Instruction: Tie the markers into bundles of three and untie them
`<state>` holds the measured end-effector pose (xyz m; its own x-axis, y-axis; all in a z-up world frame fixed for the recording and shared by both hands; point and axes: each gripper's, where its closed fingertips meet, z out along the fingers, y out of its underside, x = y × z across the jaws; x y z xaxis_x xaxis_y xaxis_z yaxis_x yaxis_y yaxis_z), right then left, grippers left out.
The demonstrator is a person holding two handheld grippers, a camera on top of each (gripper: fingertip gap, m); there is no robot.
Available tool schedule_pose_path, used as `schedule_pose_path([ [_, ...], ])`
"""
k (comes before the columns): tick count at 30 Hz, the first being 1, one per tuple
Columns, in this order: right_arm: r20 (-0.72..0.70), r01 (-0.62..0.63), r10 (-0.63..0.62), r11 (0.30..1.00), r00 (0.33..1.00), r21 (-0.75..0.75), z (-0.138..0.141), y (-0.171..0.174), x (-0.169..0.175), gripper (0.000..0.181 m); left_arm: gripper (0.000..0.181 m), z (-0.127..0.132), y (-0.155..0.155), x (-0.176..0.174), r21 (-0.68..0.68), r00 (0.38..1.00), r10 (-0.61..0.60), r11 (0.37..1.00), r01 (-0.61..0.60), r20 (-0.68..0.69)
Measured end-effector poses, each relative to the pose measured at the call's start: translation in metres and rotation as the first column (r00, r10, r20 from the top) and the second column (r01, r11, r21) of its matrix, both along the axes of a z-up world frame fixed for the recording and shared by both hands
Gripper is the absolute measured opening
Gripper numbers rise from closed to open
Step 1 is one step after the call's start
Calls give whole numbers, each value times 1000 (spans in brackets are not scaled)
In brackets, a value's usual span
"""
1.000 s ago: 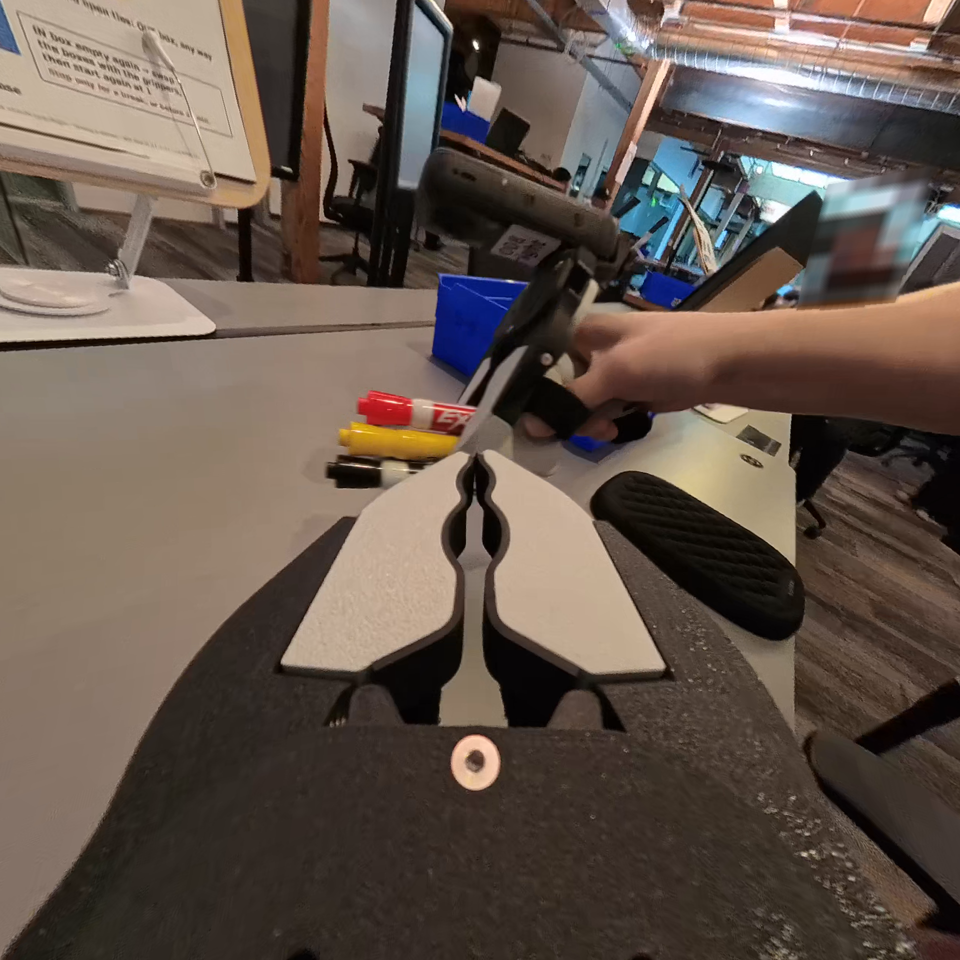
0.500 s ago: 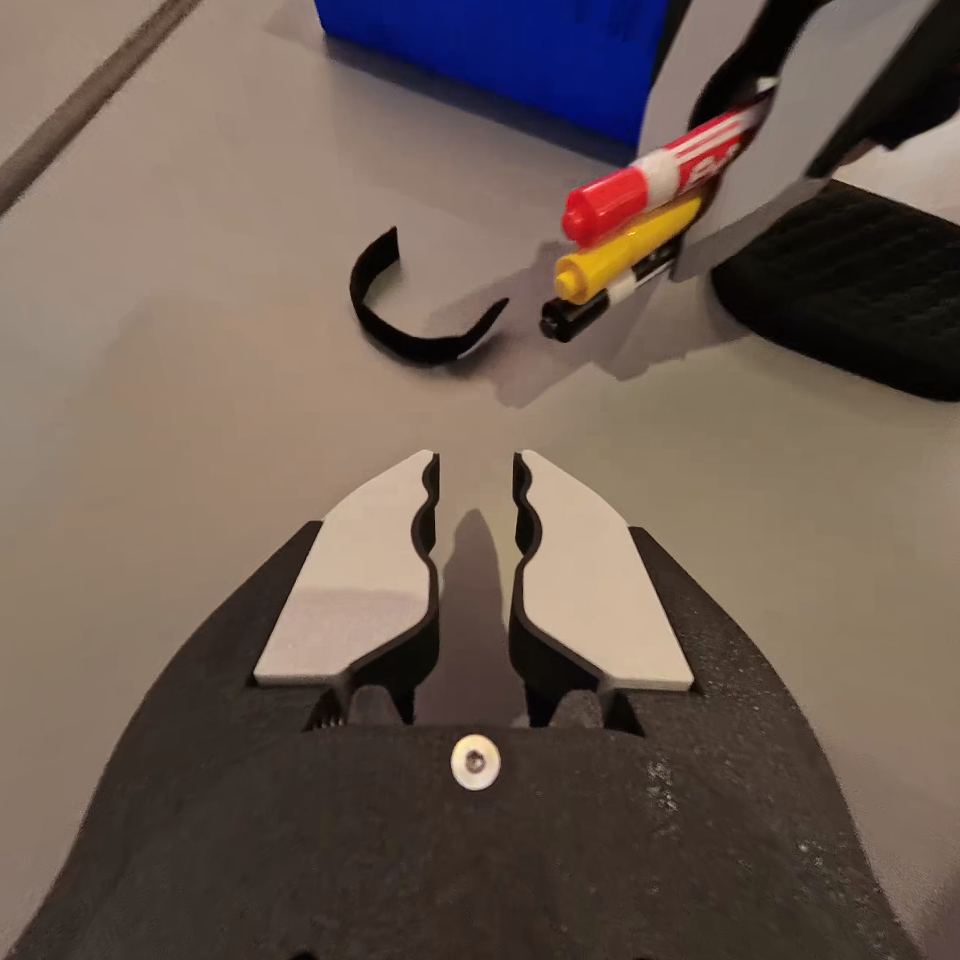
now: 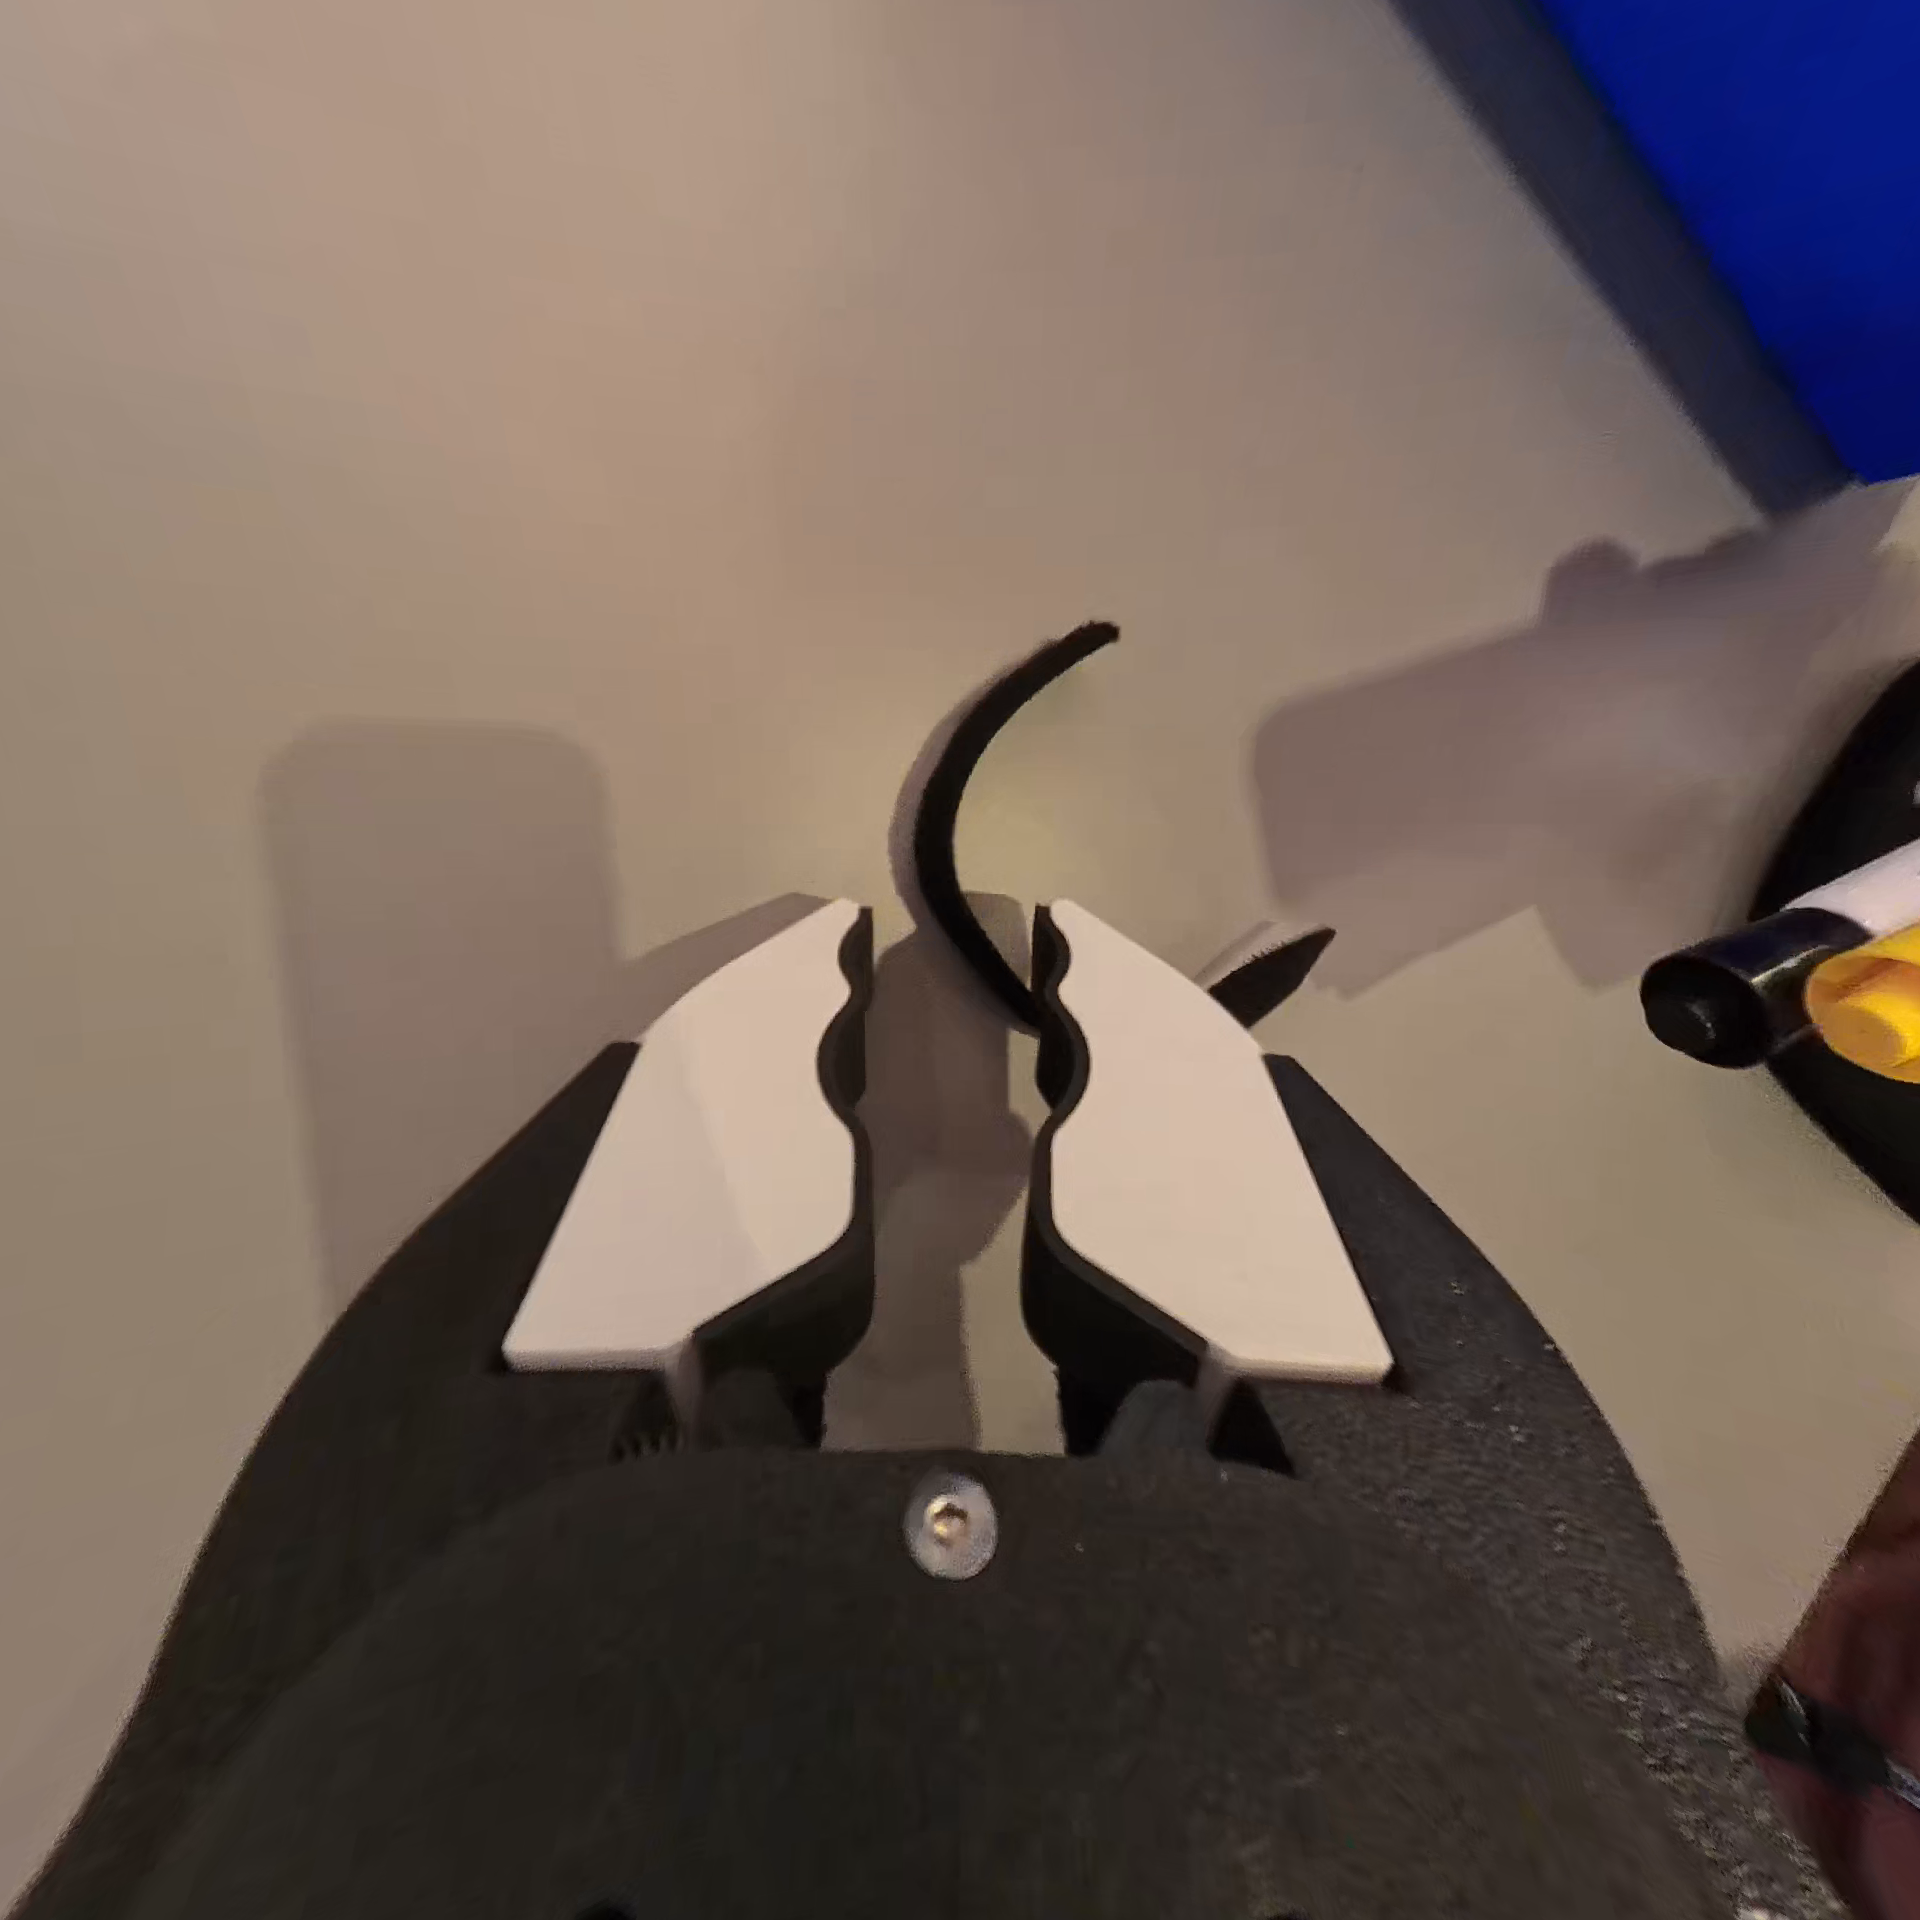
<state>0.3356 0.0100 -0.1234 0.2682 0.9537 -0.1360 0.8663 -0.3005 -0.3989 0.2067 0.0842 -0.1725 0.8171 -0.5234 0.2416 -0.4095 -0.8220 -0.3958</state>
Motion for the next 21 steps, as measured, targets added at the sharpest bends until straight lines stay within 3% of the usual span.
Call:
schedule_pose_path([
  [3,-7,-18,18,999,1000,-34,-3,-1,0,20,3,-1,-4,10,-13,998,-37,999,38,43],
  [7,-41,-71,66,989,997,-126,-4,-8,-7,20,2,8,-11,7,84,989,-116,991,109,88],
  [11,-101,-191,174,961,980,-201,2,-19,-23,20,2,47,-22,-1,323,951,-221,935,144,216],
  [14,-184,-328,284,900,941,-289,12,-38,-42,20,2,89,-36,-6,548,905,-347,820,166,246],
  [17,-285,-504,425,799,859,-327,26,-62,-61,20,2,130,-54,-7,734,874,-462,645,214,151],
  [21,-391,-663,545,686,742,-301,45,-82,-83,20,2,177,-91,3,871,774,-626,428,242,92],
])
